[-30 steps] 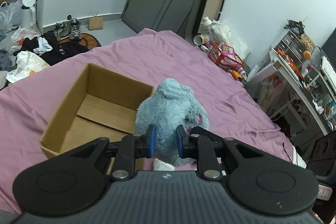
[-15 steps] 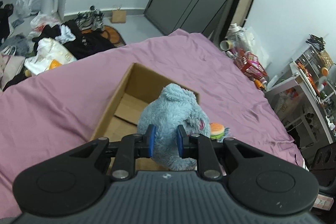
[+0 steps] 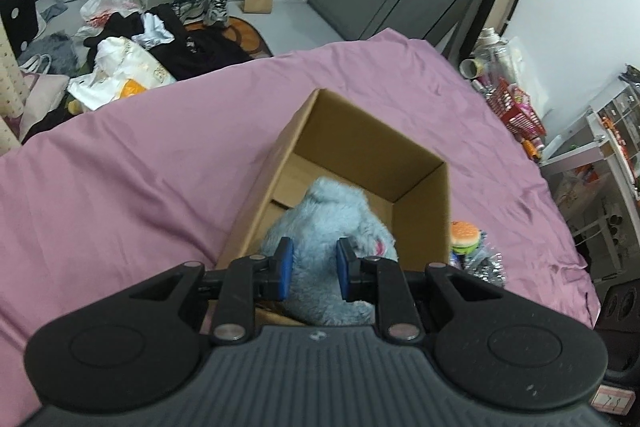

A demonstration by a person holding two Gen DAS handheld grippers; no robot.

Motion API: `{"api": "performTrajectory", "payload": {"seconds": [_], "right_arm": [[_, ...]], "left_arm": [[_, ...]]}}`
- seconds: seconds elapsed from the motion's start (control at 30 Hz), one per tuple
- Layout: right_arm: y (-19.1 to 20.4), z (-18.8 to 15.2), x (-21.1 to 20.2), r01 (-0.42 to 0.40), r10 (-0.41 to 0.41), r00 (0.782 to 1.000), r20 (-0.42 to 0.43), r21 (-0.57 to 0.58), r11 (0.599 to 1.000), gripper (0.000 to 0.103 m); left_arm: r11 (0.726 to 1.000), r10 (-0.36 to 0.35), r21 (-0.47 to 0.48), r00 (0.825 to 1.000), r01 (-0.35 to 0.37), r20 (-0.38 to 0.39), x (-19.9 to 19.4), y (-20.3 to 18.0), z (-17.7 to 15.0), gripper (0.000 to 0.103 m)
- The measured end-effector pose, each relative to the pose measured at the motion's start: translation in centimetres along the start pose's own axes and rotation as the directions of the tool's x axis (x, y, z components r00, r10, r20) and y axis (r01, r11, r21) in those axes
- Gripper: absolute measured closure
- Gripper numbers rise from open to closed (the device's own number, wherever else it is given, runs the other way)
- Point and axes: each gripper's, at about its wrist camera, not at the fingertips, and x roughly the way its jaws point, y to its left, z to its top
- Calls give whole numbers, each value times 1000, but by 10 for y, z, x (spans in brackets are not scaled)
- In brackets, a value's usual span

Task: Organize soft objects
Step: 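Carry the grey plush with the left gripper into the cardboard box and release, then grasp the black-and-white plush with the right gripper while the left gripper approaches the white tissue pack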

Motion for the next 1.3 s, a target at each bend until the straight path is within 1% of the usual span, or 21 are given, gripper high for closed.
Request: {"api": "performTrajectory", "payload": {"seconds": [0.03,0.07,0.17,0.23,0.3,0.37,0.43,0.47,0.5,0.53,0.57,0.6,0.63,0.8,0.87,1.0,1.1,1.2,1.3], "right_arm": [[1,0,-4,5,-5,1000,5,-5,1000,31],[2,0,-9,12,-12,1000,11,-11,1000,27],[6,1,-27,39,-38,998,41,-28,999,18],[4,2,-39,57,-55,996,65,-38,998,14],[1,3,-51,75,-71,994,88,-38,996,9],[-5,3,-65,94,-90,989,114,-27,995,7],[-7,0,-75,121,-117,984,135,-23,992,6],[-9,-1,-81,138,-133,980,146,-23,990,4],[-10,-2,-88,152,-147,976,160,-24,988,1],[-11,-2,-94,166,-160,972,173,-25,986,0],[-12,-3,-99,179,-171,968,184,-25,984,0],[-14,-3,-105,187,-179,964,195,-25,982,0],[-14,-3,-110,190,-182,962,202,-23,981,0],[-26,-6,-132,209,-200,953,228,-14,978,0],[-33,-9,-141,215,-206,948,241,-10,977,0],[-45,-12,-158,232,-225,936,271,5,973,0],[-54,-12,-172,219,-218,935,281,29,975,0],[-66,-14,-185,221,-231,924,303,66,973,0],[-85,-17,-193,188,-211,929,304,103,977,0]], "left_arm": [[1000,12,-2,1000,-12,7,-1,1,0,82],[999,34,-4,999,-33,18,-3,1,1,80],[998,66,-10,997,-65,40,-10,0,3,78],[997,73,-21,997,-72,31,-13,0,5,72],[997,76,-19,997,-76,28,-17,-3,5,68],[996,88,2,996,-88,35,-21,-10,4,61],[993,115,19,992,-116,45,-27,-17,3,50],[991,127,22,991,-129,51,-29,-19,3,48],[990,136,21,989,-138,58,-32,-22,2,43],[990,141,16,988,-142,65,-35,-24,2,36],[989,143,12,987,-144,72,-38,-28,1,32],[990,140,13,987,-141,79,-40,-30,0,25],[991,129,24,988,-132,89,-43,-33,0,22],[988,117,83,986,-127,117,-56,-54,-7,21],[988,115,93,985,-127,127,-61,-61,-10,20],[985,124,103,985,-137,119,-66,-73,-18,20],[983,129,116,984,-144,126,-71,-83,-26,20],[979,131,138,982,-150,135,-76,-96,-32,20],[976,133,155,982,-153,131,-79,-109,-38,20]]}}
